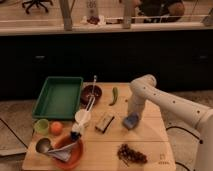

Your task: Wipe table surface with sponge

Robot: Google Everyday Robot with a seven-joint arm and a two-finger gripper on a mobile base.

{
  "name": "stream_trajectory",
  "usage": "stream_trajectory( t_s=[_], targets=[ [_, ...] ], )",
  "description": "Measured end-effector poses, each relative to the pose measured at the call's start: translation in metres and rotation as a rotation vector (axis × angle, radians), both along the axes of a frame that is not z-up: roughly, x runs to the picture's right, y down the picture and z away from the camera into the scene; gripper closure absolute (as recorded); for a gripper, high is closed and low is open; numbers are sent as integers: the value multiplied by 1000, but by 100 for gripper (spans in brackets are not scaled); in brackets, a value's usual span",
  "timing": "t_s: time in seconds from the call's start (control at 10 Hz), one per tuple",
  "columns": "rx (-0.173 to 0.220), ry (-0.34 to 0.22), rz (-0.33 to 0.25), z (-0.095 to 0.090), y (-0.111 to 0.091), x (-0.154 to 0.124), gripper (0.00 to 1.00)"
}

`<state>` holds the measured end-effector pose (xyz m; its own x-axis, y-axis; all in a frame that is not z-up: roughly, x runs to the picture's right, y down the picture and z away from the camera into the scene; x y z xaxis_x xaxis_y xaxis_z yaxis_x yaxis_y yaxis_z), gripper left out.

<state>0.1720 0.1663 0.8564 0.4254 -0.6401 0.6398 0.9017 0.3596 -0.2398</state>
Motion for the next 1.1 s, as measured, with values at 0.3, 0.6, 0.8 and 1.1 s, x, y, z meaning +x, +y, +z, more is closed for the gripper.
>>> stream_trajectory(
  t_s=[0.3,0.6,0.8,1.1],
  targets=[
    [-16,-44,-37,-1,6,-11,99],
    [-16,-44,-37,-1,6,-11,99],
    [-16,-43,-36,-1,6,-11,99],
    [-16,-42,-34,-1,6,-10,99]
  ],
)
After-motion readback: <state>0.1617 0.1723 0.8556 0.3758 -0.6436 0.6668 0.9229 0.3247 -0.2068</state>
